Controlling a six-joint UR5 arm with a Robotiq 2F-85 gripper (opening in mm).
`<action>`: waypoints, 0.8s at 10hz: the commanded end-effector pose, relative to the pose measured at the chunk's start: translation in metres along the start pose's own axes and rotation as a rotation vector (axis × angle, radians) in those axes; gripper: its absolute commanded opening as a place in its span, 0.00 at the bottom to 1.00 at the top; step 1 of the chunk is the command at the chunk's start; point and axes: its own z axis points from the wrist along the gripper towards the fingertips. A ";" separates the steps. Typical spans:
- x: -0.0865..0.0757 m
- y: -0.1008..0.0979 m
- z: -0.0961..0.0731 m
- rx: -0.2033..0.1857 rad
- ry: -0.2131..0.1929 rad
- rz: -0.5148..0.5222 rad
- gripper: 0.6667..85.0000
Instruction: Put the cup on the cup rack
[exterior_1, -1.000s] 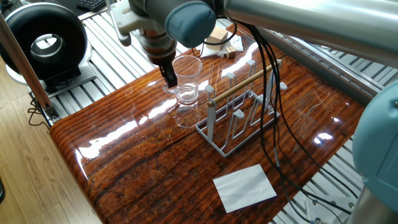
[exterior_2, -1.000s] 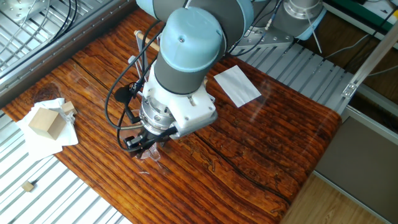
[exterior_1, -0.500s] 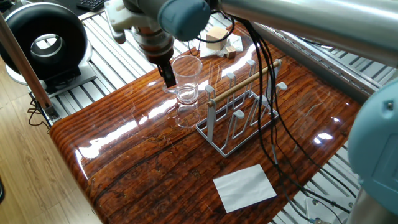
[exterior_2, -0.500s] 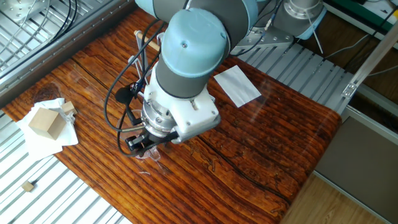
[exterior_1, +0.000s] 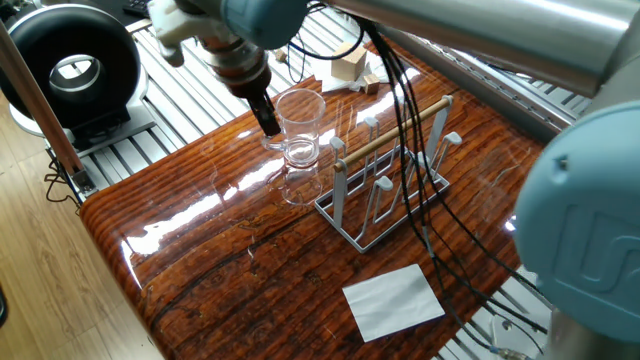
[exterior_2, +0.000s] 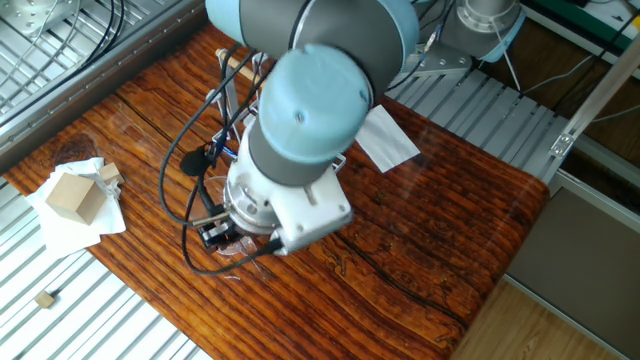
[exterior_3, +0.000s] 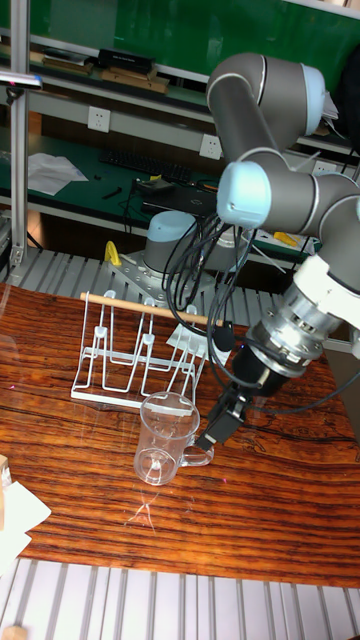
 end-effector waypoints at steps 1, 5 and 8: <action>-0.008 0.005 0.002 -0.021 0.025 0.022 0.69; -0.023 0.014 0.008 -0.015 0.039 0.028 0.70; -0.010 0.010 0.016 0.025 0.111 -0.016 0.70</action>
